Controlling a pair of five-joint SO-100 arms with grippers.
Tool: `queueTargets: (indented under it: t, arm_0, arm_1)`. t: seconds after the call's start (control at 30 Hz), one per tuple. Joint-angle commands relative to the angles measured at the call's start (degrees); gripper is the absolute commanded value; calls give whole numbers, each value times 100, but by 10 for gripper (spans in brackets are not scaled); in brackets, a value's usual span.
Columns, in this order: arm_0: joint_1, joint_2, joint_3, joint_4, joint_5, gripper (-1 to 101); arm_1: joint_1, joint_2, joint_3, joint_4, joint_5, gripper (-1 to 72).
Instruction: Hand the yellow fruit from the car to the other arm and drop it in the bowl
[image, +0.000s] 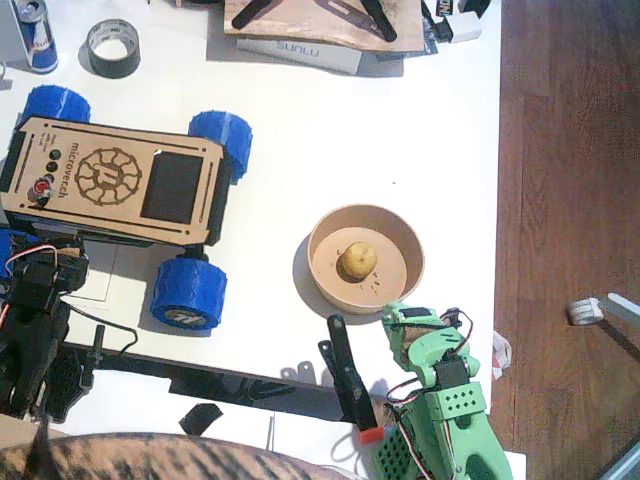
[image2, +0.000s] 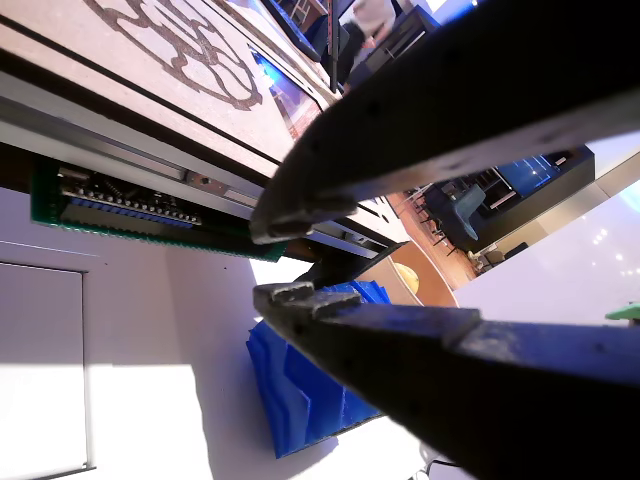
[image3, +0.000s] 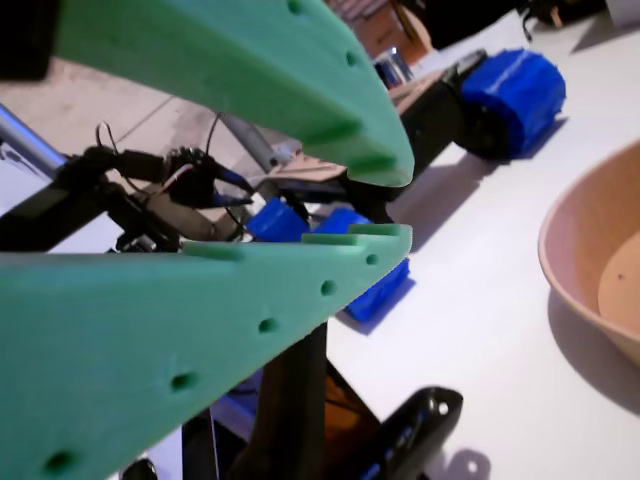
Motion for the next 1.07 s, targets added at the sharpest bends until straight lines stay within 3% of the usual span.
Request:
queueTargets:
  t: [0.0,1.03]
  arm_0:
    - [-26,35,70,35,0,51]
    - [-26,35,79,35,0,51]
  arm_1:
    - [35,35,18,26,-79,1]
    - [-44,35,202,-88,-176,1]
